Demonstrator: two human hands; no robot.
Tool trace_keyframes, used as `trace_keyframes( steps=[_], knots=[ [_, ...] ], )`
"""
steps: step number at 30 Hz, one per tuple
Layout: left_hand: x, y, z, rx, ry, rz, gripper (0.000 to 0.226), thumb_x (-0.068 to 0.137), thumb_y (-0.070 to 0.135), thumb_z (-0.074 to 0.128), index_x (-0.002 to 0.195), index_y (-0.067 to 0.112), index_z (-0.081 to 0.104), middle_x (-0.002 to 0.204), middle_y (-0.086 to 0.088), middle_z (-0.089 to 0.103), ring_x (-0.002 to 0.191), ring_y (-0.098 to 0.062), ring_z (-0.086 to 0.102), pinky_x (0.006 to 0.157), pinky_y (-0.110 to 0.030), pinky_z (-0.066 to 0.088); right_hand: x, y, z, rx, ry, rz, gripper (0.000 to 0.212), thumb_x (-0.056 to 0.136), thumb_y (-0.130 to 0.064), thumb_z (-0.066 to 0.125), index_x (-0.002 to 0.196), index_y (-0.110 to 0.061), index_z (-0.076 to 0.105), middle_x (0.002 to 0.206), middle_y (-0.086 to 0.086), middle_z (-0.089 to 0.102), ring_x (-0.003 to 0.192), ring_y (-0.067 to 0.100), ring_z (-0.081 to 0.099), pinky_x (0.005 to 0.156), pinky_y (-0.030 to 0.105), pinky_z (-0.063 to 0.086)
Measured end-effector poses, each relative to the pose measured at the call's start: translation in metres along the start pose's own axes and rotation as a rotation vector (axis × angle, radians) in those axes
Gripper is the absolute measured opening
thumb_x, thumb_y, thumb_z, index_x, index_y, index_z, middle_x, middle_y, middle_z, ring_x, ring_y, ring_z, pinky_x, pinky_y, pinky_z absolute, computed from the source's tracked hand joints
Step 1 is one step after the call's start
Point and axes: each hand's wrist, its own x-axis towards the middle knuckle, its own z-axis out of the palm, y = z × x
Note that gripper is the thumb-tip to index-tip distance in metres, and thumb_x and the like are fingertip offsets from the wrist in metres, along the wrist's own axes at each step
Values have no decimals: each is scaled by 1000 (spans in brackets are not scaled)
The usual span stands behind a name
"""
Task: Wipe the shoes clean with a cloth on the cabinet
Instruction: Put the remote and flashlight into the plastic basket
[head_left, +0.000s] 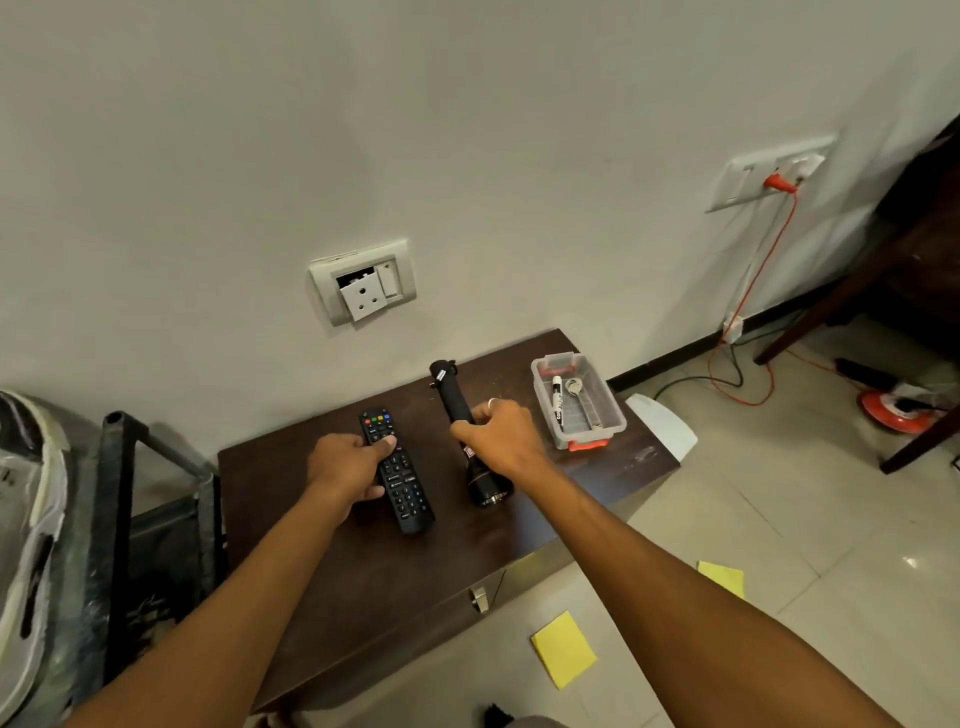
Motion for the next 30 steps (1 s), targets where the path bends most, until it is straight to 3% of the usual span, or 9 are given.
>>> trace_keyframes(
  steps=[4,8,12,14,18,22,26,30],
  knots=[
    [-13,46,36,-52,-45,144,18,91,28,77,91,10,73,95,-9,75,78,-19,72,50,-28,58,5,5,-50,158,152,-18,13,82,-31,71,88,-20,75,74,-7,73,69,5,69,69,31,58],
    [-17,92,85,-102,-74,266,13,92,24,76,83,17,70,91,-9,76,72,-23,74,60,-36,62,21,23,-100,147,327,-48,7,86,-32,73,90,-26,72,72,-10,69,63,-2,62,58,18,43],
    [-15,124,136,-152,-150,316,9,92,19,75,87,16,69,97,-11,76,78,-26,76,55,-31,60,38,47,-136,107,422,-78,22,93,-29,70,110,-16,74,81,-4,69,72,4,64,54,7,41],
    [-13,131,160,-134,-172,332,7,92,17,75,92,14,69,96,-10,76,75,-23,75,58,-34,62,46,60,-145,97,431,-88,28,95,-29,68,117,-12,73,92,1,72,82,15,69,60,10,46],
    [-7,131,195,-92,-198,339,9,91,16,77,97,13,71,96,-9,75,71,-20,73,63,-40,64,59,79,-148,75,431,-79,38,95,-33,68,127,-13,70,110,3,74,97,21,70,82,35,61],
    [4,118,211,22,-183,383,14,89,19,78,102,19,74,99,-4,75,83,-20,74,69,-41,65,61,90,-146,40,380,-112,35,96,-35,66,126,-16,71,99,2,74,91,18,71,69,22,56],
    [12,109,216,127,-137,398,17,87,26,81,79,30,66,90,0,75,80,-20,74,75,-43,64,61,95,-138,36,353,-128,32,96,-35,68,122,-17,72,96,-1,74,87,14,70,74,32,61],
    [16,105,218,199,-102,434,12,87,32,80,92,22,75,87,1,75,77,-21,73,73,-42,63,64,94,-130,-21,345,-126,33,97,-34,68,125,-18,70,102,0,73,91,16,69,69,25,54]
  ],
)
